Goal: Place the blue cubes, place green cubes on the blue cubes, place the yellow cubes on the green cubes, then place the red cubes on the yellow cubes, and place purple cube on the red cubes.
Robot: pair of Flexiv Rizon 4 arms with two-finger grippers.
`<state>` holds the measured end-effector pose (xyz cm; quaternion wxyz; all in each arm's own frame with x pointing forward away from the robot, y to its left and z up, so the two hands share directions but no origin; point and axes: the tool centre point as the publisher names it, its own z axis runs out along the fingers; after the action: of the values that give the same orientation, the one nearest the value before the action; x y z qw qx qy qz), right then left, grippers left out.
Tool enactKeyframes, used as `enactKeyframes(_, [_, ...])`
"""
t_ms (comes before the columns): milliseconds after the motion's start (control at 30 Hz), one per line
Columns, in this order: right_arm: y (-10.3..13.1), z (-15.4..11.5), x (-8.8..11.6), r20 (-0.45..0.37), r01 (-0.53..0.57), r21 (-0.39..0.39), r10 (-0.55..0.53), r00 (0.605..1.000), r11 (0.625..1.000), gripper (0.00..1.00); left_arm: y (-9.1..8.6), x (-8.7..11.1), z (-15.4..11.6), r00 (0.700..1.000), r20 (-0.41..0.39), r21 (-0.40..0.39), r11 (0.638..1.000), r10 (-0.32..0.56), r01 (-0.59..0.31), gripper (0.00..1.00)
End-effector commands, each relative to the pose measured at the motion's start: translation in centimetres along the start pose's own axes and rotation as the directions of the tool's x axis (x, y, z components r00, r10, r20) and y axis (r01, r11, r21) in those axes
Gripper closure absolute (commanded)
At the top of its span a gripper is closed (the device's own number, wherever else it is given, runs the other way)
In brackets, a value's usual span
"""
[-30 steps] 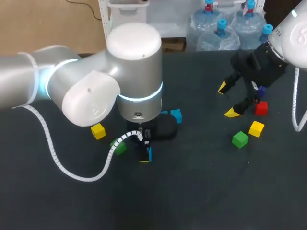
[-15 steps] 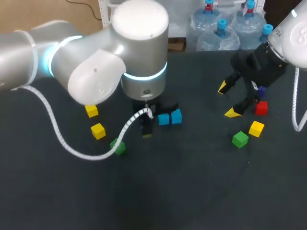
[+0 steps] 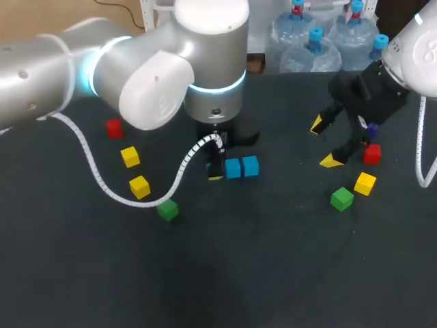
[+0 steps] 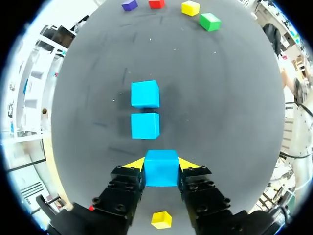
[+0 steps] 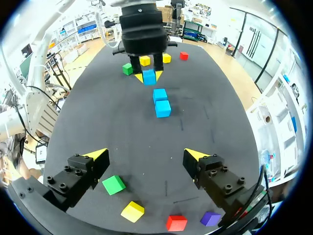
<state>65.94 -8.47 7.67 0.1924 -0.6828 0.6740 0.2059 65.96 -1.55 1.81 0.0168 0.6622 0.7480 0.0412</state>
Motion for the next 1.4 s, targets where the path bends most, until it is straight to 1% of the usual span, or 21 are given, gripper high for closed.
enactKeyframes(33, [0.0, 0.0, 0.0, 0.000, 0.000, 0.002, 0.000, 1.000, 1.000, 0.00, 0.5, -0.2, 0.9, 1.000, -0.012, 0.034, 0.999, -0.004, 0.004, 1.00])
enactKeyframes(233, [0.0, 0.0, 0.0, 0.000, 0.000, 0.002, 0.000, 1.000, 1.000, 0.00, 0.6, -0.2, 1.9, 1.000, 0.005, 0.050, 0.999, -0.022, 0.021, 1.00])
enactKeyframes(433, [0.0, 0.0, 0.0, 0.000, 0.000, 0.002, 0.000, 1.000, 1.000, 0.00, 1.4, -0.4, 2.3, 1.000, 0.021, 0.053, 0.998, -0.021, 0.020, 1.00])
enactKeyframes(533, [0.0, 0.0, 0.0, 0.000, 0.000, 0.002, 0.000, 1.000, 1.000, 0.00, 1.7, -0.4, 2.5, 1.000, 0.014, 0.050, 0.999, -0.009, 0.009, 1.00])
enactKeyframes(833, [0.0, 0.0, 0.0, 0.000, 0.000, 0.002, 0.000, 1.000, 1.000, 0.00, 2.2, 0.1, 2.6, 1.000, 0.005, 0.054, 0.998, -0.009, 0.009, 1.00])
enactKeyframes(1100, [0.0, 0.0, 0.0, 0.000, 0.000, 0.002, 0.000, 1.000, 1.000, 0.00, 2.7, -0.2, 2.7, 1.000, 0.009, 0.054, 0.999, -0.002, 0.002, 1.00])
enactKeyframes(1400, [0.0, 0.0, 0.0, 0.000, 0.000, 0.002, 0.000, 1.000, 1.000, 0.00, 2.8, -0.5, 2.9, 1.000, 0.006, 0.068, 0.998, 0.009, -0.010, 1.00])
